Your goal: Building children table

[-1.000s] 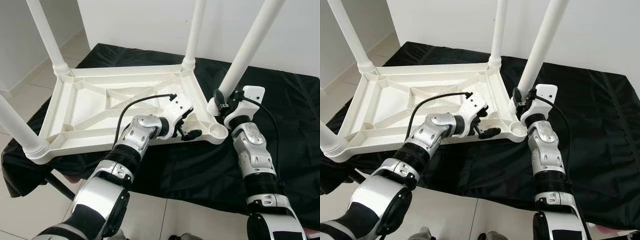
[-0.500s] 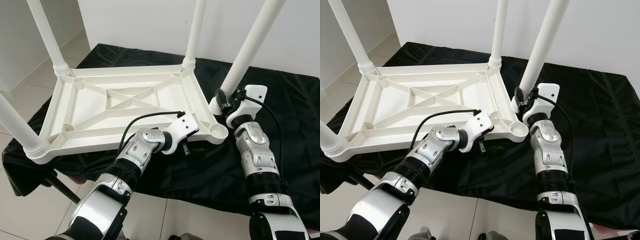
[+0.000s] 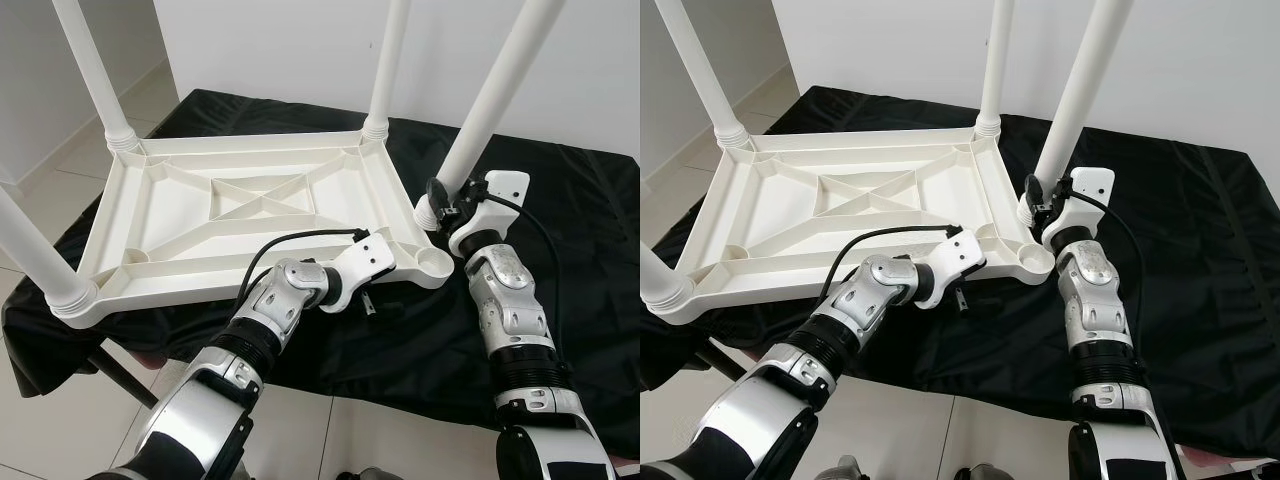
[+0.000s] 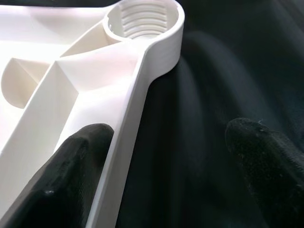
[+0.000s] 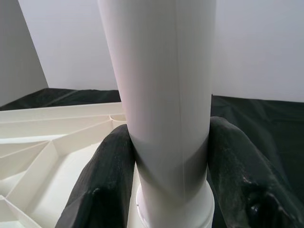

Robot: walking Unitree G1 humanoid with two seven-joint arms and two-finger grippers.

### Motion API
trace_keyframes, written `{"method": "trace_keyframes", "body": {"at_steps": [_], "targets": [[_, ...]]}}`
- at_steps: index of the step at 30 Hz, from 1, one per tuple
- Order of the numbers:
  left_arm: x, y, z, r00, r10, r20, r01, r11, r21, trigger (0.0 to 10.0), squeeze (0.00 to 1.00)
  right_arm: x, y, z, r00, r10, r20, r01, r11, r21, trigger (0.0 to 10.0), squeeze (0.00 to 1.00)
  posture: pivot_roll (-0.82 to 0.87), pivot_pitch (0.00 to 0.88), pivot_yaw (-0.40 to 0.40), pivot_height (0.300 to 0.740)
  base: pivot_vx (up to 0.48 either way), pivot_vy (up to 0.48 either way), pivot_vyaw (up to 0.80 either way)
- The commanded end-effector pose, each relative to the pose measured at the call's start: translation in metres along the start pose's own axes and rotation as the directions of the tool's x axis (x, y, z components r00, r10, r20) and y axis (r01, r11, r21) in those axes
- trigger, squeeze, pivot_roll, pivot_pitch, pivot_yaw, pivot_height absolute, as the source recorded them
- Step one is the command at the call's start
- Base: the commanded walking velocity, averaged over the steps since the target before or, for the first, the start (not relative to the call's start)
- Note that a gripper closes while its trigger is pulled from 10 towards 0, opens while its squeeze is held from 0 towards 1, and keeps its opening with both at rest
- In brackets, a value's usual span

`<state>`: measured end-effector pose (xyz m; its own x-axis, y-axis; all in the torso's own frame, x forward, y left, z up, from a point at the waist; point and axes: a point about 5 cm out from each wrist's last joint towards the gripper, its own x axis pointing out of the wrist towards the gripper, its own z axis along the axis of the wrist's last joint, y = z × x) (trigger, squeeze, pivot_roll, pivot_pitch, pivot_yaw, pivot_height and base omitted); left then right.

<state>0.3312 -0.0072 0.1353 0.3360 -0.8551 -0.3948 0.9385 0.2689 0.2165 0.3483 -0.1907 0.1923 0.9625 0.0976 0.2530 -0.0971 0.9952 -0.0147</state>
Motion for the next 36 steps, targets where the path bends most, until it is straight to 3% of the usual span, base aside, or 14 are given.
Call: {"method": "trace_keyframes", "body": {"at_steps": [1,2,3,16,22,23,24,25,30,36], "targets": [[0.0,0.004,-0.007,0.997,0.071,-0.038,-0.072,0.997,-0.012,10.0,0.0,-0.001,0.001,0.002,1.0,0.01,0.004,-0.01,1.0,0.002,10.0,0.0,-0.05,0.0,-0.023,0.74,0.0,0.0,0.0],[0.0,0.004,-0.007,0.997,0.071,-0.038,-0.072,0.997,-0.012,10.0,0.0,-0.001,0.001,0.002,1.0,0.01,0.004,-0.01,1.0,0.002,10.0,0.0,-0.05,0.0,-0.023,0.74,0.0,0.0,0.0],[-0.001,0.006,-0.007,0.996,0.083,-0.037,-0.084,0.996,-0.017,0.0,0.0,-0.002,0.0,0.002,1.0,0.012,0.003,-0.012,1.0,-0.001,10.0,0.0,-0.05,0.0,-0.022,0.74,0.0,0.0,0.0],[-0.005,0.011,-0.006,0.996,0.087,-0.032,-0.088,0.996,-0.019,0.0,0.0,-0.005,0.0,0.001,0.999,0.053,-0.011,-0.053,0.999,-0.006,10.0,0.0,-0.06,0.0,-0.019,0.74,0.0,0.0,0.0],[-0.008,0.014,-0.009,0.996,0.083,-0.046,-0.083,0.996,-0.016,0.0,0.0,-0.01,-0.003,0.001,0.993,0.116,-0.018,-0.115,0.992,0.046,10.0,0.0,-0.06,0.001,-0.016,0.74,0.0,0.0,0.0],[-0.009,0.014,-0.011,0.996,0.076,-0.055,-0.076,0.997,-0.014,4.2,0.0,-0.011,-0.003,0.002,0.99,0.138,-0.015,-0.137,0.989,0.051,10.0,0.0,-0.06,0.004,-0.017,0.74,0.0,0.0,0.0],[-0.009,0.014,-0.011,0.996,0.076,-0.055,-0.076,0.997,-0.014,4.2,0.0,-0.011,-0.003,0.002,0.99,0.138,-0.015,-0.137,0.989,0.051,10.0,0.0,-0.06,0.004,-0.017,0.74,0.0,0.0,0.0],[-0.009,0.013,-0.012,0.996,0.068,-0.065,-0.068,0.998,-0.007,10.0,0.0,-0.012,-0.003,0.002,0.987,0.163,-0.012,-0.162,0.984,0.069,10.0,0.0,-0.06,0.006,-0.017,0.74,0.0,0.0,0.0],[-0.011,0.013,-0.019,0.994,0.058,-0.093,-0.058,0.998,-0.005,10.0,0.0,-0.016,-0.005,0.004,0.977,0.215,-0.01,-0.213,0.973,0.084,10.0,0.0,-0.07,0.01,-0.017,0.74,0.0,0.0,0.0],[-0.018,0.013,-0.031,0.99,0.036,-0.138,-0.033,0.999,0.027,10.0,0.0,-0.017,-0.021,0.007,0.978,0.21,-0.017,-0.207,0.974,0.095,10.0,0.0,-0.07,0.015,-0.013,0.74,0.0,0.0,0.0]]}}
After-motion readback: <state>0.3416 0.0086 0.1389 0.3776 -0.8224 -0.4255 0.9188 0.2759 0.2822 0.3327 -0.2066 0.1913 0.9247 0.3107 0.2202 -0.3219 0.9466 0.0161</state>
